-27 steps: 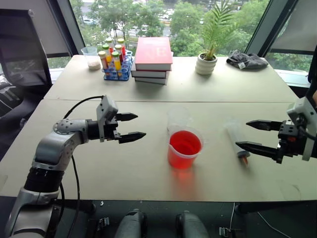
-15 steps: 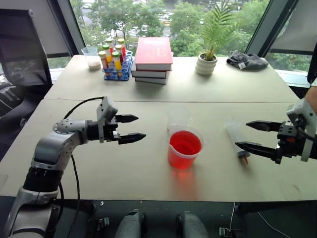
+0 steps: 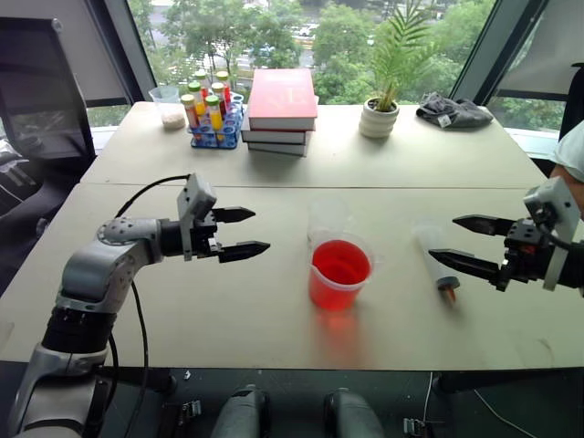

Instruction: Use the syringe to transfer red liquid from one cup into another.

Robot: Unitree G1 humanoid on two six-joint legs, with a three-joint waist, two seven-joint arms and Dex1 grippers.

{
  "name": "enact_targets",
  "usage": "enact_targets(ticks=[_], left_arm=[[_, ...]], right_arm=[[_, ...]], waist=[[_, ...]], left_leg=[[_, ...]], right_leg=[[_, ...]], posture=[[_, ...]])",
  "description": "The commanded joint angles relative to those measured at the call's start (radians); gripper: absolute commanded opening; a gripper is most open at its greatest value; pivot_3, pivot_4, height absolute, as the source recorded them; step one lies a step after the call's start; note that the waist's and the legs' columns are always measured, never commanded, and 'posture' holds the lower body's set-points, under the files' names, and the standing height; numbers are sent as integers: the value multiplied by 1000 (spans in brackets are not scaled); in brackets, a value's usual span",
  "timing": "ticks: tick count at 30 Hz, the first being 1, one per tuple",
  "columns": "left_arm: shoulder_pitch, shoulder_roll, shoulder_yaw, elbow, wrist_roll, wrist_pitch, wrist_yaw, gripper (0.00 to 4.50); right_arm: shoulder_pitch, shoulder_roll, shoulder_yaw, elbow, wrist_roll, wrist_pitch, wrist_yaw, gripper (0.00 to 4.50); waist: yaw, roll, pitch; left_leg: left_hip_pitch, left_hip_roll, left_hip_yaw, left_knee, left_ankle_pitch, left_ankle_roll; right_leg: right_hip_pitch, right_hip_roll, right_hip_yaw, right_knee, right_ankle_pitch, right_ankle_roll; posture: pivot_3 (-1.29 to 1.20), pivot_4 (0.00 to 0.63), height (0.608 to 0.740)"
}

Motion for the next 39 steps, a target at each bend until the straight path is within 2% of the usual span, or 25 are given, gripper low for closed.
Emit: enact_targets(ticks=[1,4,6,9,12,18,25,28,32,36,39], left_arm=[[-9,-5,29,-35,-16,-11,9,4500],[-13,-18,28,-32,-15,-15,18,4500],[-12,-25,23,-31,-12,-20,20,4500],[-14,-40,15,-24,-5,-26,20,4500],[-25,-59,7,-12,4,-39,19,4500],[-28,-84,2,-6,18,-63,32,4500],[7,-94,14,-42,14,-71,67,4500],[20,-89,21,-54,11,-71,77,4500],[34,-82,29,-69,8,-71,87,4500],[33,-76,34,-67,8,-72,87,4500],[9,-69,48,-55,-4,-61,82,4500]], right_arm=[[-62,24,6,9,-6,47,-109,4479],[-122,21,46,25,-28,127,-199,4479],[-229,11,90,97,11,280,-244,4479],[-354,6,175,173,11,421,-269,4479],[-487,39,301,304,-60,505,-323,4479],[-598,37,553,522,-227,434,-278,4479],[-655,89,684,698,-355,313,-183,4479],[-677,106,715,743,-398,280,-143,3627],[-691,113,739,760,-440,256,-87,1614],[-697,112,721,737,-462,252,-62,1573],[-700,97,634,643,-450,219,-78,1573]], waist=[[0,0,0],[-1,0,0],[-2,0,0],[-6,0,0],[-7,0,0],[-6,0,0],[-18,0,0],[-23,0,0],[-24,0,0],[-23,0,0],[-23,1,0]], left_leg=[[0,0,0,0,0,0],[0,0,0,0,0,0],[0,0,0,0,0,0],[0,0,0,0,0,0],[0,0,0,0,0,0],[-3,0,1,-1,0,0],[-4,-1,2,0,0,0],[-4,-1,2,1,0,0],[-4,0,2,1,0,0],[-4,0,2,1,0,0],[-4,0,2,1,0,0]], right_leg=[[0,0,0,0,0,0],[0,0,0,0,0,0],[0,0,0,0,0,0],[0,0,0,0,0,-1],[-2,0,0,0,0,-1],[-4,0,0,0,0,-1],[-5,0,0,0,2,2],[-5,1,0,1,2,3],[-4,2,0,1,2,3],[-4,3,0,1,3,4],[-5,3,1,2,3,4]], posture=[[0,150,740],[0,150,740],[0,150,740],[0,150,740],[0,150,740],[0,150,740],[0,150,740],[0,150,740],[0,150,740],[0,150,740],[0,150,740]])
